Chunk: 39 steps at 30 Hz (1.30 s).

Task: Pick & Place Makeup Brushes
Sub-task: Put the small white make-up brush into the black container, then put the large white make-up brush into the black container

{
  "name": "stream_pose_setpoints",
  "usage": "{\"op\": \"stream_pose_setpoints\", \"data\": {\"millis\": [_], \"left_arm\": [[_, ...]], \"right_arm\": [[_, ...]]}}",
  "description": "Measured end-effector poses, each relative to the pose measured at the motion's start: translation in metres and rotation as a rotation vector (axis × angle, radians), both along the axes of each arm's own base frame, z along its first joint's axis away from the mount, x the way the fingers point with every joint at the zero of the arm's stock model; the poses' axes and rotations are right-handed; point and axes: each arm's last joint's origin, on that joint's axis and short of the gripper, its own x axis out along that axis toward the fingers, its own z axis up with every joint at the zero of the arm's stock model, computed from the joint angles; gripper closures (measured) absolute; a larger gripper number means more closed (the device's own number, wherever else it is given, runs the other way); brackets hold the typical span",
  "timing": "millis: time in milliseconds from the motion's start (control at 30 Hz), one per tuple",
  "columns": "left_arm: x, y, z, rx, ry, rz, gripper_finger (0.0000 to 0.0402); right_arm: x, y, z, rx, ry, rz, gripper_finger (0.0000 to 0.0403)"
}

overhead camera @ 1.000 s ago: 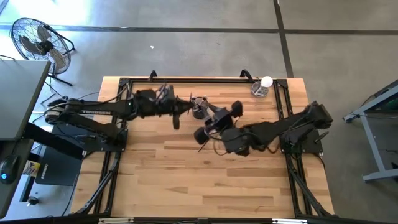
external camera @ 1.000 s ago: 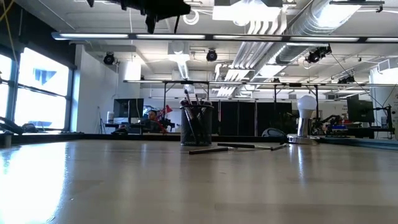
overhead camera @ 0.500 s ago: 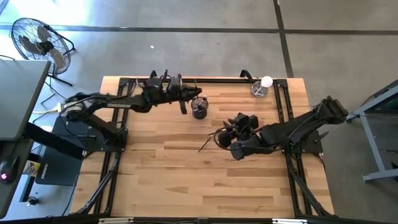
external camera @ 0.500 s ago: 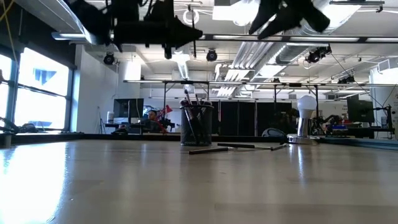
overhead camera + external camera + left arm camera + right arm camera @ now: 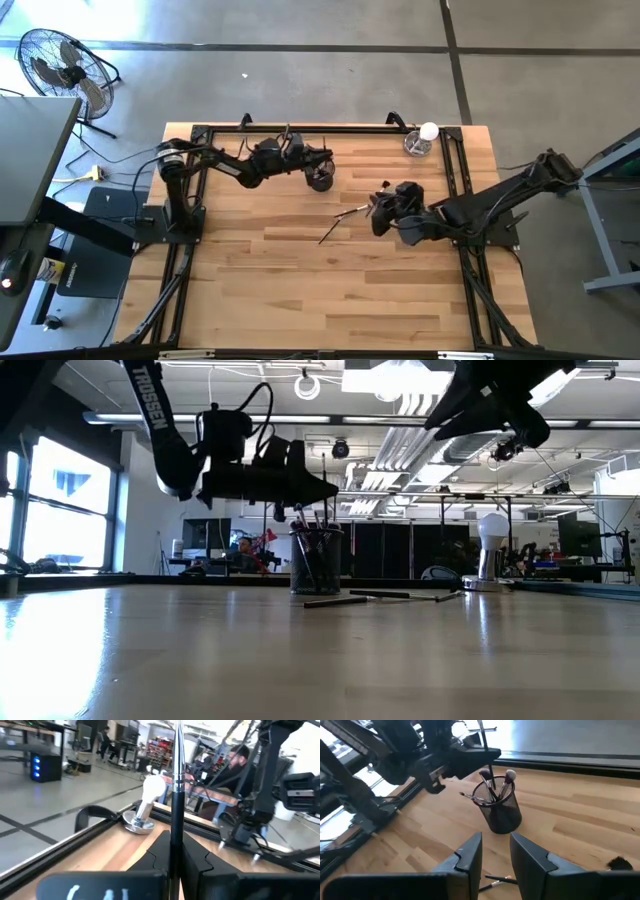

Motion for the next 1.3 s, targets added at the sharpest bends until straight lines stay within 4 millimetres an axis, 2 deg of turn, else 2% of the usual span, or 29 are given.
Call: {"op": "stream_pose_setpoints", "data": {"millis": [100, 267, 500, 567, 667, 767, 900, 1000, 1167, 1300], "left_arm": [[0.001, 0.001, -0.007, -0.018, 0.036, 0.010, 0.0384], [0.001, 0.001, -0.010, -0.005, 0.078, 0.022, 0.0345], [0.001, 0.001, -0.008, 0.003, 0.065, 0.008, 0.0336], [-0.001, -0.001, 0.001, 0.023, 0.026, -0.014, 0.0335], [-0.005, -0.002, 0.028, 0.062, -0.063, 0.000, 0.0338], [-0.009, -0.005, 0.054, 0.081, -0.088, -0.022, 0.0356], [-0.014, -0.013, 0.090, 0.058, 0.013, -0.130, 0.0396], [-0.018, -0.026, 0.110, -0.019, 0.166, -0.196, 0.0393], [-0.031, -0.050, 0.121, -0.119, 0.428, -0.288, 0.0399], [-0.047, -0.073, 0.112, -0.148, 0.524, -0.352, 0.0401]], "right_arm": [[-0.010, -0.004, 0.002, -0.003, -0.014, 0.009, 0.0309], [-0.022, -0.010, 0.001, 0.007, -0.050, 0.006, 0.0309], [-0.027, -0.016, 0.003, 0.000, -0.061, -0.010, 0.0309], [-0.027, -0.018, 0.003, 0.003, -0.063, -0.015, 0.0309], [-0.026, -0.020, 0.002, 0.015, -0.058, -0.011, 0.0309], [-0.025, -0.021, 0.002, 0.019, -0.058, -0.011, 0.0309], [-0.025, -0.021, 0.002, 0.016, -0.056, -0.013, 0.0309], [-0.026, -0.021, 0.002, 0.015, -0.055, -0.014, 0.0309], [-0.025, -0.024, 0.002, 0.041, -0.074, -0.039, 0.0317], [-0.019, -0.028, 0.003, 0.097, -0.103, -0.021, 0.0375]]}}
